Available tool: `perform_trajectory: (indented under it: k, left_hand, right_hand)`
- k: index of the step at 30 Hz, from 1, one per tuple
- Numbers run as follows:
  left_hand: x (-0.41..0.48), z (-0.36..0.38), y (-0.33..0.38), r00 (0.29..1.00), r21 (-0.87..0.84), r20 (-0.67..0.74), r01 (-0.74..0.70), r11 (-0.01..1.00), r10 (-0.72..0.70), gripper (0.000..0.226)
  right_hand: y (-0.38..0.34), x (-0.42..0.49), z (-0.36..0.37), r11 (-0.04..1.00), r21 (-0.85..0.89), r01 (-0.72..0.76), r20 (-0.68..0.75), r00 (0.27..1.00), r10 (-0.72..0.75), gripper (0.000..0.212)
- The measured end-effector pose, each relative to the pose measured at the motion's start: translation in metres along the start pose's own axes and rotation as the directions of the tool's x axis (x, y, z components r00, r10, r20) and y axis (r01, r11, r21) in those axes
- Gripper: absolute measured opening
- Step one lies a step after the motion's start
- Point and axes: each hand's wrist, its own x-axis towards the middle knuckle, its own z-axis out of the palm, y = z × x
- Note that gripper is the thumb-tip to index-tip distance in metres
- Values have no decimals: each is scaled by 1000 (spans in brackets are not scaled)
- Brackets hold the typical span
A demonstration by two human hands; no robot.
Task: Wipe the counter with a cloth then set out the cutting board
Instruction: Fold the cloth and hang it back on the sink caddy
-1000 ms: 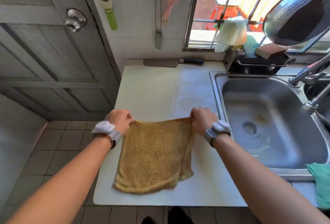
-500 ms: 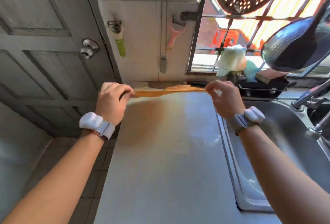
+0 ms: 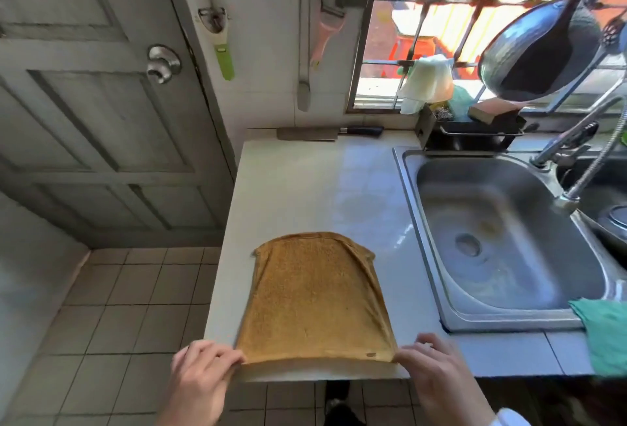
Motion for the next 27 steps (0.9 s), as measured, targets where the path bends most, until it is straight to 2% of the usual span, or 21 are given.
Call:
perform_trajectory:
  k: [2,4,6,8,11,13,16,18,20,22,23,25,27]
  left_hand:
    - [-9,-18,5,999,-44,27,33,998,-32,42]
    - [3,-38,11,995,-74,82,66,995,-60,48]
    - [30,-50,12,988,-68,116,110,992,-101,43]
    - [69,-51,10,980,-36,127,161,986,-155,27]
    - [129,-31,4,974,8,61,218,976,-218,8]
    - [161,-14,-1,964,14,50,262,965,-263,10]
    - [183,10,4,917,142,177,336,931,-358,32]
    - [179,22,20,940,192,180,255,948,-289,43]
    - [164,38,57,977,114,204,33,993,-56,40]
    - [146,61,106,947,35,278,-177,984,161,42]
    - [138,73,128,918,11,329,-236,972,220,45]
    - [131,92,163,876,9,402,-294,956,266,46]
    - [137,99,174,867,70,431,-310,948,251,32]
  right_hand:
    - [-11,-12,-14,988,144,-56,128,991,37,30]
    - [-15,-5,-31,948,288,-134,209,975,74,21]
    - [-14,20,-42,914,351,-202,180,973,146,22]
    - [-9,57,-41,915,343,-215,117,976,185,22]
    - [4,114,-26,915,312,-257,46,966,256,15]
    - [15,146,-15,915,252,-316,63,948,311,14]
    - [24,168,1,944,95,-315,122,945,303,20]
    - [30,170,7,953,97,-287,122,954,275,24]
    - [39,162,7,942,136,-307,114,949,293,25]
    - [50,152,6,939,146,-312,86,949,303,28]
    - [54,147,7,943,141,-302,79,953,293,32]
    - [56,136,7,968,91,-234,95,970,226,41]
    - [54,129,5,987,37,-154,125,981,148,47]
